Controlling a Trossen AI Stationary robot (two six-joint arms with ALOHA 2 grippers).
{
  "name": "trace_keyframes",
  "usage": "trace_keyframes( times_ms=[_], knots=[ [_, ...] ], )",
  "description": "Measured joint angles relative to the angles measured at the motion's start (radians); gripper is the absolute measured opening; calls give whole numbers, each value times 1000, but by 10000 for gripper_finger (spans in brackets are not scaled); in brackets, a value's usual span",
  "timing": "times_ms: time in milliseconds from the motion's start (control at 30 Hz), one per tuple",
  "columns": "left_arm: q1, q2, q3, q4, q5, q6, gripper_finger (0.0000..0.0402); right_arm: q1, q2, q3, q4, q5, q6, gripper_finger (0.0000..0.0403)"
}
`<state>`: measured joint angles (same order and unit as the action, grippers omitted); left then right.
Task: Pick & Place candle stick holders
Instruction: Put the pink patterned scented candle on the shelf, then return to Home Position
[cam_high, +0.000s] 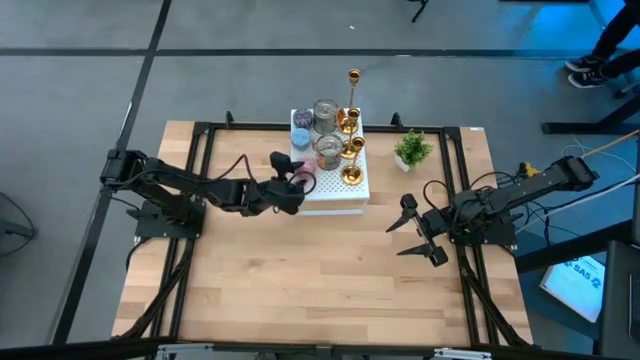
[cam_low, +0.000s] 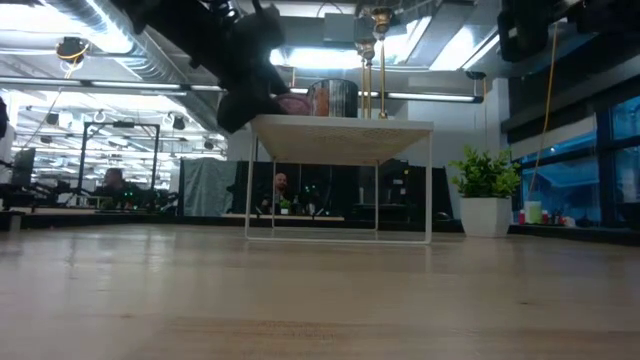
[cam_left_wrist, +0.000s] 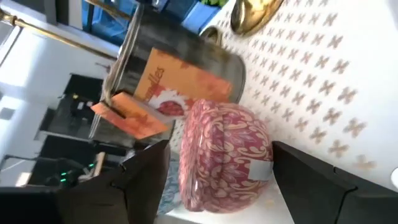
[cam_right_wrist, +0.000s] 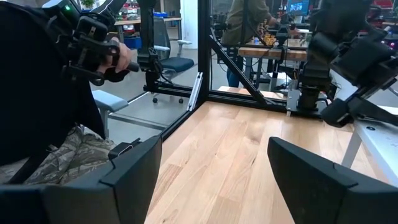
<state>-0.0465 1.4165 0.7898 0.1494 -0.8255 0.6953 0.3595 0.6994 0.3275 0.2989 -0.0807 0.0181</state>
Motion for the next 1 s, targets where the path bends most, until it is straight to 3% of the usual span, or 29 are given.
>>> trace_keyframes(
  times_ms=[300, 500, 633, 800, 1000],
  knots=[
    [-8, -1, 0, -2, 35, -118, 274, 0, 0, 0, 6, 0, 2, 297],
    [15, -31, -1, -26, 120, -206, 274, 0, 0, 0, 6, 0, 4, 297],
    [38, -67, -2, -28, 110, -212, 274, 0, 0, 0, 13, 0, 3, 297],
    [56, -159, -2, -21, 130, -231, 274, -11, -4, -1, 12, -1, -1, 297],
    [56, -335, -1, -116, 247, -293, 274, -54, -75, -61, 50, -27, -17, 297]
  ],
)
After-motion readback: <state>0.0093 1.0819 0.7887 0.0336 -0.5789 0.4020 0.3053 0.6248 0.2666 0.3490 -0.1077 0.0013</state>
